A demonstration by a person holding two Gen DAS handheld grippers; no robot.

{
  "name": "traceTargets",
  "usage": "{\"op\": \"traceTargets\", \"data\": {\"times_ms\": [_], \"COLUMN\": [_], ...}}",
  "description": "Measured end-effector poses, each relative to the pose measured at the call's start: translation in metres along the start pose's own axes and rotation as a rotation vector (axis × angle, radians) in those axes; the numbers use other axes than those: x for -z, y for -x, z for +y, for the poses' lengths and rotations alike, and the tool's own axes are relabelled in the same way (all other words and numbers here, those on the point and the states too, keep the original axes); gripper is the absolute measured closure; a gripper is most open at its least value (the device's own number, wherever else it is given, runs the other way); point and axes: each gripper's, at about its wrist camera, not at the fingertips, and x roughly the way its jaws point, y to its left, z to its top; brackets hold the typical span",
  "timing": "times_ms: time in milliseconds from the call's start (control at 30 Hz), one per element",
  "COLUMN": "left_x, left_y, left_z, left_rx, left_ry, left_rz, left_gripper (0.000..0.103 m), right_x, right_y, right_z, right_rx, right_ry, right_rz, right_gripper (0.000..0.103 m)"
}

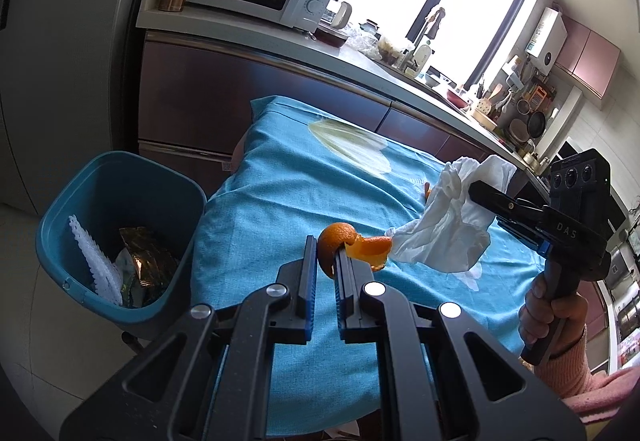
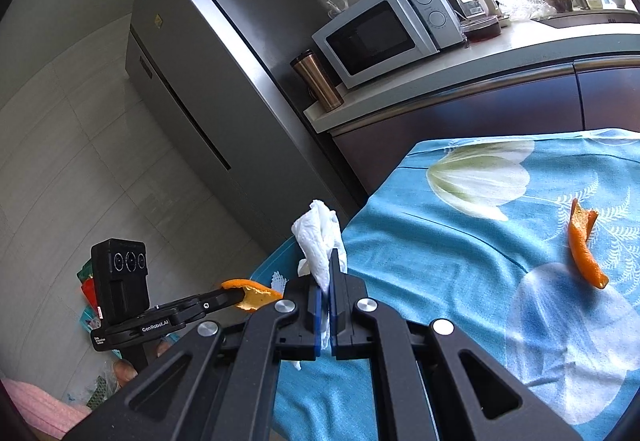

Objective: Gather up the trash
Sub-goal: 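Carry orange peel and tissues toward the teal bin with both tools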

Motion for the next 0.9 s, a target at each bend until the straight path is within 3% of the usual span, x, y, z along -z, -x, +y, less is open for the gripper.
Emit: {"op": "traceTargets", "data": {"times_ms": [900], "left_x": [-0.001], "left_y": [0.022], "left_z": [0.023], "left_rx": [-0.092], "left_ry": [0.016], "left_rz": [-0.029], "left_gripper": [0.095], "right_x": [-0.003], "right_y": [-0.035], "right_z": [0.019], "right_rx": [-0.077], "right_ry": [0.03], "right_rz": [0.049], "right_gripper": [0.101]}}
